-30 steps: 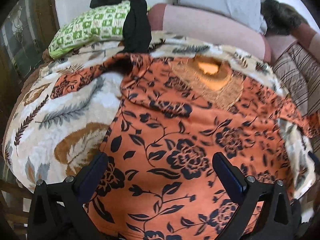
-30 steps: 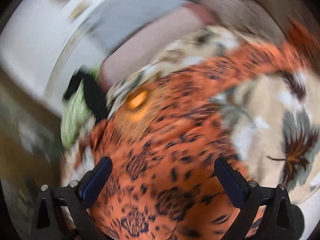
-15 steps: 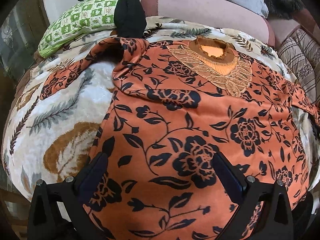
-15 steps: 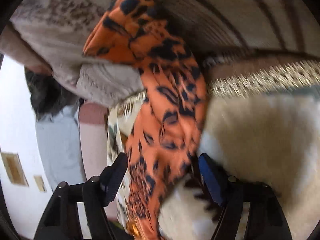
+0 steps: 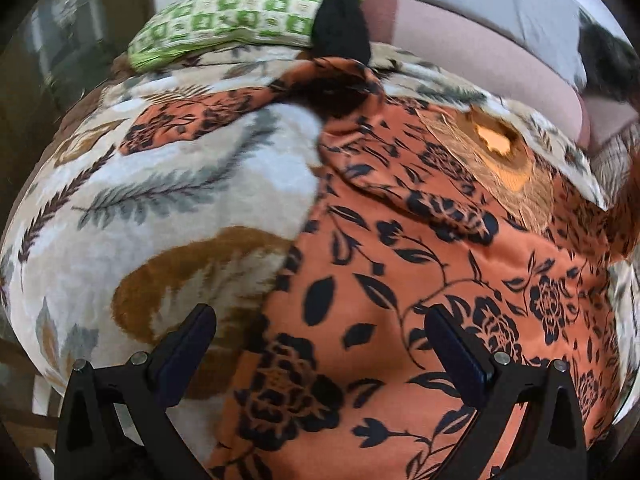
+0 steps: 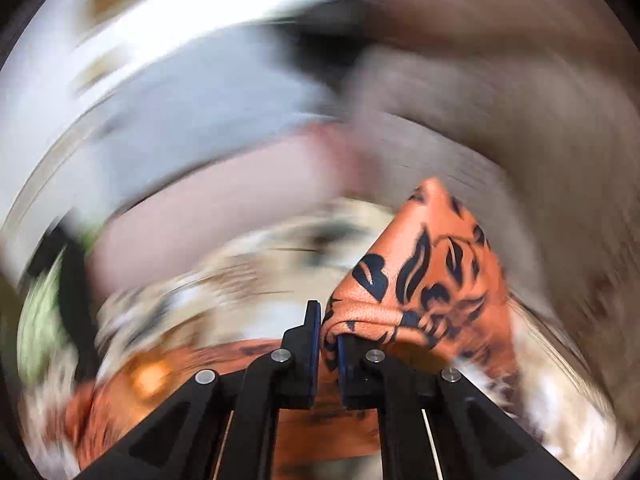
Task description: Fold small clothes
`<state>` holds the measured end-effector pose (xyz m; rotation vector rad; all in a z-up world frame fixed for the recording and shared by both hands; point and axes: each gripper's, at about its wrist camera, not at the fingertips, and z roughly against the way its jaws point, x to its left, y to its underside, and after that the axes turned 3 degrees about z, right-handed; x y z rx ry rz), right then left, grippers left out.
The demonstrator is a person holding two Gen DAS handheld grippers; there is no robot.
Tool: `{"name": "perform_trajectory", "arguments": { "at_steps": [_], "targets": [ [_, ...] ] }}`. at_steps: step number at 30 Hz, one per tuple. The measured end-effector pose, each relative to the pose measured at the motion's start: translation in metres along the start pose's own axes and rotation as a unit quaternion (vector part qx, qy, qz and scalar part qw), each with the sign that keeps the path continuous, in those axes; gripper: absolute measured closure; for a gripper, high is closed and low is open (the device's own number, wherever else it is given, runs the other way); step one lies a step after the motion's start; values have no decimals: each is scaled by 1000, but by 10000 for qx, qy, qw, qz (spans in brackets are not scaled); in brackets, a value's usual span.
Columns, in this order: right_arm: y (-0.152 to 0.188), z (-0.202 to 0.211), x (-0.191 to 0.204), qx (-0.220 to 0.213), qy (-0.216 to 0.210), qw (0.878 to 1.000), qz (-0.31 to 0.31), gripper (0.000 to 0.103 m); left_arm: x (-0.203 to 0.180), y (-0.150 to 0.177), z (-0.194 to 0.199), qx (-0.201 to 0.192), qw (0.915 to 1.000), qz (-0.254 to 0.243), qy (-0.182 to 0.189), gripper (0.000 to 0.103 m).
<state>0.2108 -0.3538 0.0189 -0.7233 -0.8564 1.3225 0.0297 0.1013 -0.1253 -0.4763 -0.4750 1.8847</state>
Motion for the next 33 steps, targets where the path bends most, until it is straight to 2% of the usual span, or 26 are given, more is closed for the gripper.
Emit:
{"name": "perform_trajectory", "arguments": {
  "at_steps": [1, 2, 3, 4, 5, 6, 7, 9, 12, 15, 16, 18, 20, 23, 25, 27, 28, 29, 30, 31, 33],
  "targets": [
    [7, 1, 48, -72, -293, 9986, 425, 95, 4, 0, 2, -36, 10000, 30, -12, 0],
    [18, 1, 79, -41, -484, 9964, 696, 93, 8, 0, 3, -57, 10000, 50, -32, 0],
    [38, -8, 122, 189, -770, 9903, 1137, 89, 12, -1, 3, -66, 9999, 84, -46, 0],
    [57, -19, 151, 497, -1058, 9828, 1433, 68, 16, -1, 3, -64, 9999, 122, -41, 0],
    [79, -34, 174, 836, -1346, 9741, 1612, 25, 20, -3, 3, -45, 9998, 173, -26, 0],
    [102, -50, 188, 1204, -1516, 9670, 1655, 13, 22, -5, 4, -36, 9998, 196, -6, 0],
    [117, -60, 190, 1460, -1512, 9652, 1555, 12, 24, -6, 5, -52, 9998, 211, 19, 0],
    [130, -63, 170, 1750, -1622, 9668, 915, 12, 23, -13, 7, -148, 9997, 203, 74, 0],
    [115, -54, 114, 1623, -1497, 9753, 98, 12, 4, -32, 2, -173, 9992, 106, 356, 0],
    [106, -51, 74, 1607, -1226, 9790, -273, 11, -32, -63, -8, -192, 9955, -72, 930, 0],
    [97, -58, 69, 1656, -1182, 9784, -371, 11, -43, -72, -13, -207, 9949, -135, 981, 0],
    [91, -67, 50, 1736, -1243, 9752, -590, 11, -61, -95, -31, -201, 9954, -215, 917, 0],
    [91, -72, 39, 1801, -1383, 9707, -781, 11, -71, -118, -50, -145, 9955, -41, 935, 0],
    [102, -83, 24, 1978, -1841, 9547, -1249, 11, -86, -137, -63, -182, 9936, 74, 1110, 0],
    [108, -89, 7, 2064, -2227, 9360, -1778, 11, -102, -143, -75, -273, 9955, -226, 876, 0],
    [109, -102, -14, 2068, -2533, 9150, -2364, 11, -115, -141, -106, -34, 9971, -717, 250, 0],
    [107, -104, -23, 2041, -2362, 9165, -2503, 11, -117, -137, -121, 134, 9962, -863, 47, 0],
    [105, -102, -42, 1924, -1985, 9208, -2752, 11, -118, -130, -139, 389, 9934, -1064, -157, 0],
    [102, -100, -52, 1805, -1926, 9206, -2880, 11, -117, -125, -142, 352, 9926, -1144, -185, 0],
    [100, -96, -61, 1695, -1893, 9212, -2948, 11, -116, -121, -138, 101, 9930, -1164, -144, 0],
    [93, -95, -74, 1668, -1534, 9325, -2811, 11, -116, -118, -138, 4, 9930, -1166, -176, 0]
  ]
}}
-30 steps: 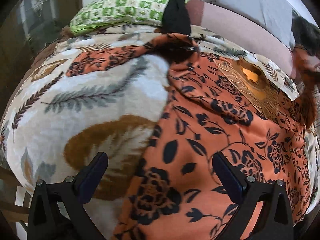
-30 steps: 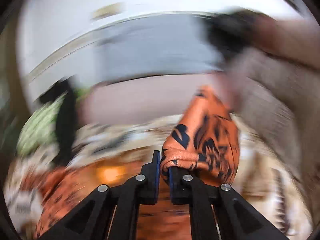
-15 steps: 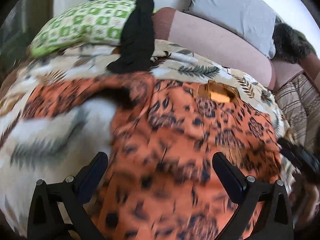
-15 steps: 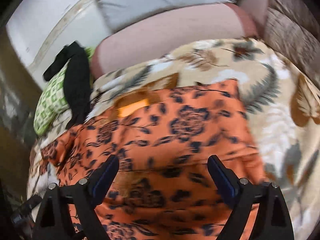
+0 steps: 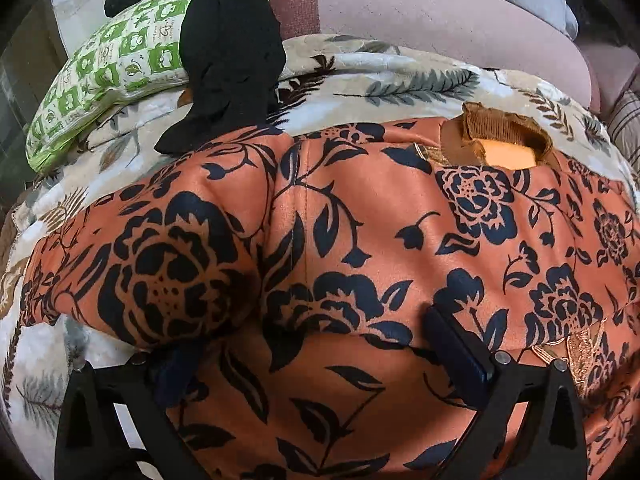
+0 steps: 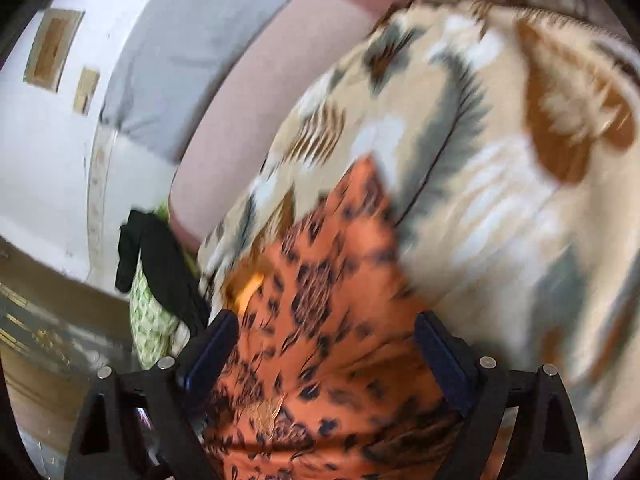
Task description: Fold small clothes
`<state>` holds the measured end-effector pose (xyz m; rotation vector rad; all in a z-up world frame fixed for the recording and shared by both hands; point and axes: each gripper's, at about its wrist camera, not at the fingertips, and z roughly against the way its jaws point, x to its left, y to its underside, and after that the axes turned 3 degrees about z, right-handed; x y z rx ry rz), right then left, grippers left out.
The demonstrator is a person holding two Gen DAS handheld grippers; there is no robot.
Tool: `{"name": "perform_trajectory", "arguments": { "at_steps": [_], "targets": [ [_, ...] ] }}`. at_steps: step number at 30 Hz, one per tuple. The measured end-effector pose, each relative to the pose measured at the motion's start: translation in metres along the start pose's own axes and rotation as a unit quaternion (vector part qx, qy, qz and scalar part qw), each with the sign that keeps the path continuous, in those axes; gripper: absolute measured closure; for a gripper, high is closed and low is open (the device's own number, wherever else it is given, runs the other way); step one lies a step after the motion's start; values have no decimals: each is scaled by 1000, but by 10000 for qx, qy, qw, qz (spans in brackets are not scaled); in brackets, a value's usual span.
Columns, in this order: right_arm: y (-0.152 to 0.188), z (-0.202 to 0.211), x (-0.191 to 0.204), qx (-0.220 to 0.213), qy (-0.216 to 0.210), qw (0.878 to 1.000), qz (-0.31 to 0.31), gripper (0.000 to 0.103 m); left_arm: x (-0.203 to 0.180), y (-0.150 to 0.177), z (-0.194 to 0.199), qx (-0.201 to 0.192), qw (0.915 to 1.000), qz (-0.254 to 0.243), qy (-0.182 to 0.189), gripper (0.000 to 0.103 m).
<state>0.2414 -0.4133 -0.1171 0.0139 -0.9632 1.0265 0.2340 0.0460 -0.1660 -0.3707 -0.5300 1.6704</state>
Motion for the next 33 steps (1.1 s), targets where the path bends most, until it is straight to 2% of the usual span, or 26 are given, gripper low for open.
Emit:
{"name": "perform_trajectory", "arguments": {
  "at_steps": [1, 2, 4, 5, 6, 7, 9, 10, 11, 13, 14, 16, 18, 19, 21, 23, 24, 25, 26, 27, 28, 29, 30, 32, 33],
  "targets": [
    [-4, -5, -1, 107, 56, 9999, 46, 11, 1, -1, 0, -5, 10000, 32, -3, 0],
    [-9, -20, -2, 474, -26, 9989, 55, 11, 2, -2, -1, 26, 10000, 70, -3, 0],
    [-12, -45, -2, 946, -290, 9951, 73, 13, 3, -3, -1, 50, 10000, 71, -11, 0],
    [-11, -57, 0, 1123, -270, 9932, 148, 24, 4, -3, -2, 43, 10000, 62, -2, 0],
    [-8, -68, 6, 1321, -69, 9907, 312, 39, 4, -3, -2, 33, 10000, 53, 13, 0],
    [-6, -69, 8, 1349, 72, 9900, 403, 82, 5, -2, -1, 13, 10000, 42, 28, 0],
    [0, -64, 14, 1179, 438, 9896, 692, 85, 2, 1, -1, -35, 10000, 23, 32, 0],
    [4, -67, 7, 1156, 861, 9866, 769, 86, 1, 1, -1, -26, 10000, 15, 14, 0],
    [7, -70, 1, 1192, 830, 9869, 704, 88, 0, -1, 3, 59, 10000, 10, 3, 0],
    [9, -63, 14, 1018, 897, 9861, 957, 86, -1, -5, 16, 30, 9998, 69, 178, 0],
    [9, -58, 22, 896, 892, 9861, 1075, 81, -1, -6, 28, -205, 9993, 93, 307, 0],
    [3, -54, 36, 758, 777, 9880, 1096, 79, -6, -6, 37, -497, 9986, -31, 190, 0],
    [-7, -53, 41, 529, 797, 9903, 1005, 55, -13, -3, 17, -180, 9995, -272, -34, 0],
    [-10, -55, 43, 447, 779, 9913, 964, 32, -12, 0, 2, 132, 9995, -299, -38, 0],
    [-17, -63, 45, 426, 332, 9954, 790, 32, -6, 4, 1, -84, 9998, -114, 149, 0],
    [-19, -79, 51, 604, -322, 9942, 833, 32, -6, 3, 1, -21, 9998, -147, 148, 0],
    [-20, -88, 44, 772, -234, 9925, 923, 35, -6, 1, 1, 27, 9998, -128, 174, 0],
    [-19, -108, 33, 1079, 218, 9905, 829, 35, -4, 0, 2, 75, 9996, -122, 224, 0],
    [-18, -114, 16, 1047, 439, 9928, 375, 50, -2, -3, 6, 158, 9994, -125, 292, 0],
    [-18, -104, 15, 825, 355, 9958, 188, 52, 3, -5, 15, 131, 9990, -65, 416, 0],
    [-18, -95, 19, 716, 403, 9964, 208, 50, 9, -5, 26, -5, 9986, 37, 530, 0],
    [-14, -84, 32, 561, 580, 9957, 454, 38, 21, -4, 44, -237, 9972, 219, 674, 0],
    [-4, -71, 50, 388, 765, 9925, 872, 32, 32, -3, 57, -373, 9953, 371, 808, 0],
    [20, -51, 75, 299, 611, 9875, 1425, 29, 63, 6, 83, -604, 9879, 913, 1095, 0],
    [30, -46, 83, 337, 531, 9846, 1630, 28, 89, 13, 94, -732, 9800, 1369, 1246, 0]
  ]
}}
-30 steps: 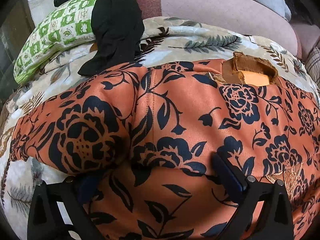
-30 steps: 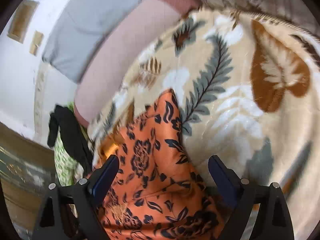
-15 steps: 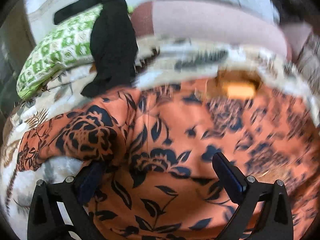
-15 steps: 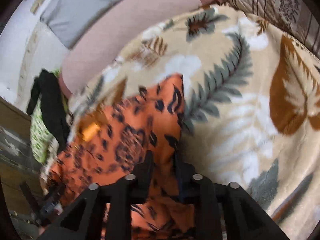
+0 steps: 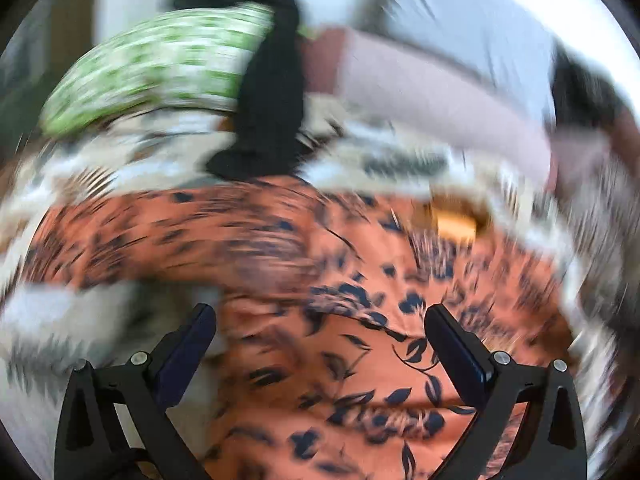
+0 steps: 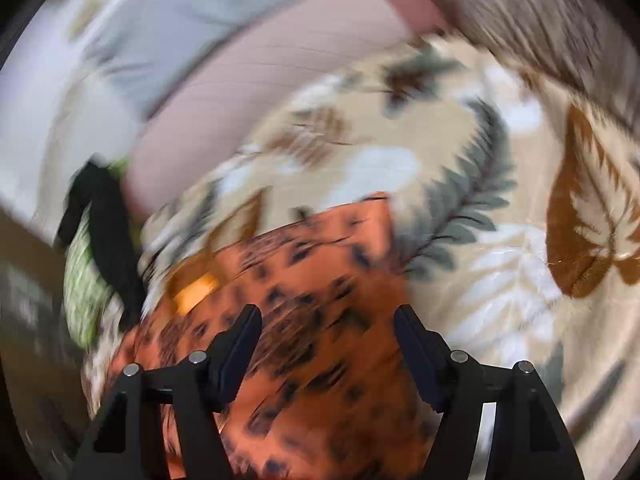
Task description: Fold small clothes
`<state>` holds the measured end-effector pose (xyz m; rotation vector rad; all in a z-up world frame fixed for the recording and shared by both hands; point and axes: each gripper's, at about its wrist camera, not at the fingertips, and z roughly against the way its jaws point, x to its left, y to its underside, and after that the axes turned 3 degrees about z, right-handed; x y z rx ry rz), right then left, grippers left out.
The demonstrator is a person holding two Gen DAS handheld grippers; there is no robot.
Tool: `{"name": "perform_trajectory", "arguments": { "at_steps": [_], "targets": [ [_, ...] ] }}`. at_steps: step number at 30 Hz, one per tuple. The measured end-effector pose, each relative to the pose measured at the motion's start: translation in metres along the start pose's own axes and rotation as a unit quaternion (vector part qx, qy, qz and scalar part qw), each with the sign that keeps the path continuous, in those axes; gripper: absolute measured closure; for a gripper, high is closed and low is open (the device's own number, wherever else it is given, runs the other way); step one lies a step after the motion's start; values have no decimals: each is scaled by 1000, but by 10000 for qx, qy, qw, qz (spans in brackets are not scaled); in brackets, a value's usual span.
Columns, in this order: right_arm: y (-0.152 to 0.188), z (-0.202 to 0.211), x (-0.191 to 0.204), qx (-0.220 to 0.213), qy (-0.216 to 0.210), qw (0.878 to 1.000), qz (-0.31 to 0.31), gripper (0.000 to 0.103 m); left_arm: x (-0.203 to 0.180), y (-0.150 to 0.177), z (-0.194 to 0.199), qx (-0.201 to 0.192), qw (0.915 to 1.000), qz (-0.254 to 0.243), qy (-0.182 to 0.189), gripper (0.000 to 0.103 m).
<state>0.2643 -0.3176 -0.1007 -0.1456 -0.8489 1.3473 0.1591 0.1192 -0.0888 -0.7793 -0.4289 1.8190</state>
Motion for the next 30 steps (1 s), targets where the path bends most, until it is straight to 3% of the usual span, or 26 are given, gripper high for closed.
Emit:
{"name": "perform_trajectory", "arguments": {
  "at_steps": [2, 4, 5, 8, 14, 16, 17, 18, 19, 21, 23, 24, 25, 27, 30],
  "targets": [
    [31, 11, 23, 98, -6, 9987, 503, 27, 52, -1, 22, -153, 9942, 1044, 216, 0],
    [51, 21, 19, 242, -97, 9981, 551, 27, 114, -1, 29, -235, 9715, 2309, 487, 0],
    [66, 21, 21, 368, -179, 9979, 498, 27, 154, -1, 24, -171, 9488, 3088, 650, 0],
    [86, 18, 14, 545, -123, 9974, 447, 27, 223, -3, 7, -126, 8954, 4343, 975, 0],
    [95, 30, 4, 629, -59, 9974, 354, 27, 267, -14, -7, -368, 8686, 4848, 953, 1],
    [93, 30, 6, 611, -36, 9974, 367, 27, 268, -19, -7, -521, 8675, 4850, 977, 4],
    [93, 34, 5, 603, -15, 9975, 374, 27, 270, -21, -10, -503, 8706, 4804, 931, 18],
    [93, 34, 6, 601, -3, 9974, 392, 27, 273, -25, -15, -404, 8713, 4813, 875, 37],
    [92, 34, 8, 607, 7, 9973, 409, 27, 277, -27, -23, -264, 8698, 4861, 804, 46],
    [94, 32, 9, 619, 27, 9972, 409, 27, 284, -26, -29, -96, 8708, 4882, 577, 81],
    [96, 30, 6, 644, 34, 9972, 386, 27, 290, -22, -28, 28, 8704, 4906, 397, 95],
    [97, 28, 4, 661, 40, 9972, 352, 27, 291, -21, -26, 22, 8720, 4878, 403, 97],
    [97, 27, 3, 665, 37, 9972, 328, 27, 289, -23, -23, 16, 8778, 4780, 308, 97],
    [98, 26, 0, 669, 34, 9973, 318, 27, 271, -38, -10, -145, 9026, 4303, -1, 99],
    [98, 27, -5, 607, -21, 9978, 271, 27, 208, -76, 24, -684, 9491, 3068, -192, 99]
  ]
}}
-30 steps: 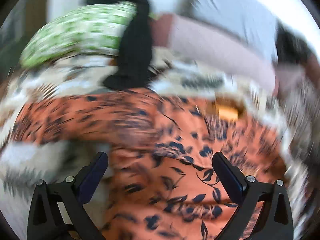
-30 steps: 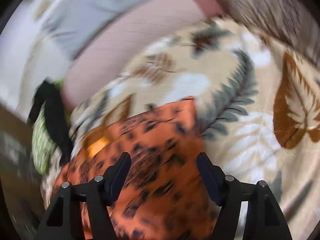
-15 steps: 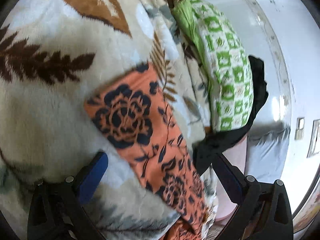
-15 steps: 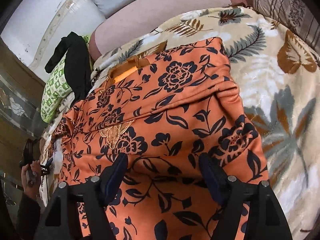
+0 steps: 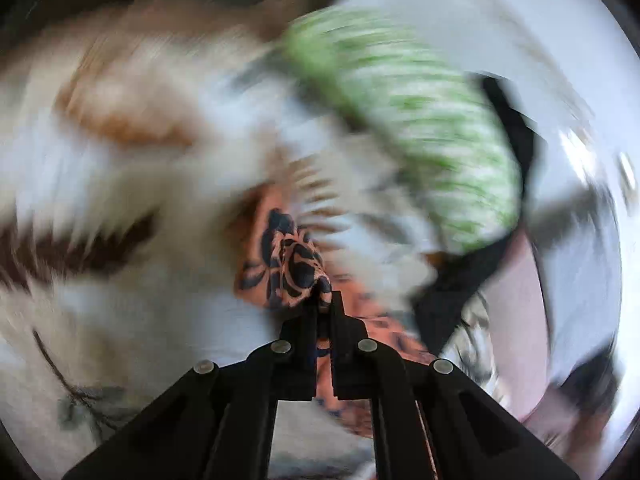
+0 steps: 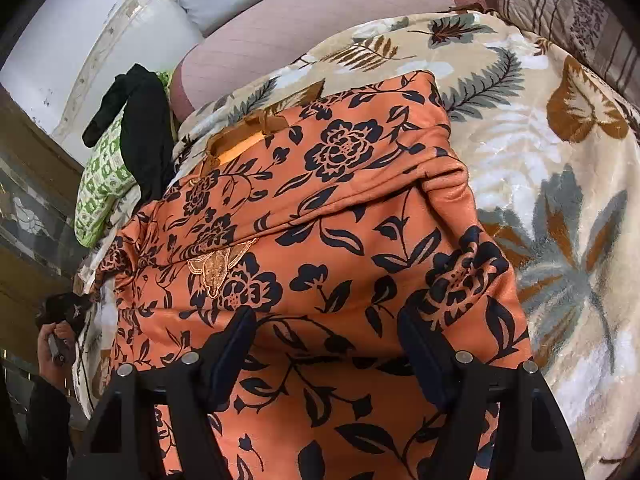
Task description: Fold small clothes
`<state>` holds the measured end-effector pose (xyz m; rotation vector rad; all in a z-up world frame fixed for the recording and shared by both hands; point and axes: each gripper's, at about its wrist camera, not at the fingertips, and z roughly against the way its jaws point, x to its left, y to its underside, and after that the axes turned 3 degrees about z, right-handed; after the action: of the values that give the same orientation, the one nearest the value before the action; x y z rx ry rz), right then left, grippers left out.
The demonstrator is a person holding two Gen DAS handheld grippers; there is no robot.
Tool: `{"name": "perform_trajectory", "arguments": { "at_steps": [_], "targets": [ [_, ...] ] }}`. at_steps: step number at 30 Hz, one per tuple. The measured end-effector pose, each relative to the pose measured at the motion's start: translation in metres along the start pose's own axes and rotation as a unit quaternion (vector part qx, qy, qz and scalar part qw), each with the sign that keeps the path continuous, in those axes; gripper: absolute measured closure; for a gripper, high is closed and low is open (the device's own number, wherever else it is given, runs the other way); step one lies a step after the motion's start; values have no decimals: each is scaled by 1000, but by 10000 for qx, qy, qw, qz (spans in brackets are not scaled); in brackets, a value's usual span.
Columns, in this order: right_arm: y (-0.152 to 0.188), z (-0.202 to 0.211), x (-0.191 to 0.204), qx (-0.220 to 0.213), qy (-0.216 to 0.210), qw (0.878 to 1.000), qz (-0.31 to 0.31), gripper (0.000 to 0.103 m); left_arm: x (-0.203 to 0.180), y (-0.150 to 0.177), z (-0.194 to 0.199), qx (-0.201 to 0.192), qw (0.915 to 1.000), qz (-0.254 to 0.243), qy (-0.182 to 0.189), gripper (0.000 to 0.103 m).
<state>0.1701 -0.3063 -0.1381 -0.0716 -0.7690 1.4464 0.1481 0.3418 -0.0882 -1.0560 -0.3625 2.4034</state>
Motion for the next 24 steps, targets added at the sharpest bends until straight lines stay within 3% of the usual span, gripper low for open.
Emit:
{"name": "perform_trajectory", "arguments": {
  "at_steps": [2, 4, 5, 7, 8, 10, 11, 13, 14, 16, 19, 20, 22, 24],
  "targets": [
    [1, 1, -3, -46, -43, 10000, -26, 27, -63, 15, 23, -318, 9945, -974, 197, 99],
    [2, 2, -5, -71, -86, 9999, -59, 27, -133, 47, 49, -544, 9775, -1963, 554, 99],
    [3, 2, -7, -95, -109, 9999, -86, 27, -171, 71, 60, -618, 9637, -2472, 797, 99],
    [4, 5, -10, -148, -169, 9996, -159, 27, -222, 110, 69, -554, 9437, -3040, 1182, 99],
    [4, 7, -12, -188, -204, 9994, -193, 27, -252, 141, 73, -446, 9298, -3360, 1435, 99],
    [4, 12, -13, -245, -237, 9991, -244, 27, -286, 186, 69, -134, 9097, -3763, 1750, 99],
    [4, 14, -14, -272, -266, 9989, -283, 27, -305, 221, 60, 188, 8907, -4127, 1897, 98],
    [2, 16, -16, -252, -336, 9985, -358, 27, -320, 269, 37, 923, 8524, -4771, 1929, 74],
    [1, 18, -17, -242, -353, 9984, -377, 27, -317, 291, 21, 1313, 8376, -4992, 1789, 56],
    [-4, 24, -18, -306, -380, 9980, -393, 23, -298, 298, 5, 1442, 8400, -4981, 1594, 51],
    [-14, 36, -22, -494, -526, 9962, -494, 17, -249, 264, -4, 1266, 8767, -4505, 1113, 39],
    [-21, 36, -24, -510, -581, 9954, -562, 17, -228, 242, -9, 1134, 8943, -4232, 908, 30],
    [-34, 34, -26, -522, -717, 9939, -655, 17, -197, 214, -19, 967, 9114, -3985, 349, 28],
    [-53, 27, -30, -530, -1007, 9892, -922, 17, -165, 192, -32, 921, 9173, -3869, -186, 28]
  ]
}}
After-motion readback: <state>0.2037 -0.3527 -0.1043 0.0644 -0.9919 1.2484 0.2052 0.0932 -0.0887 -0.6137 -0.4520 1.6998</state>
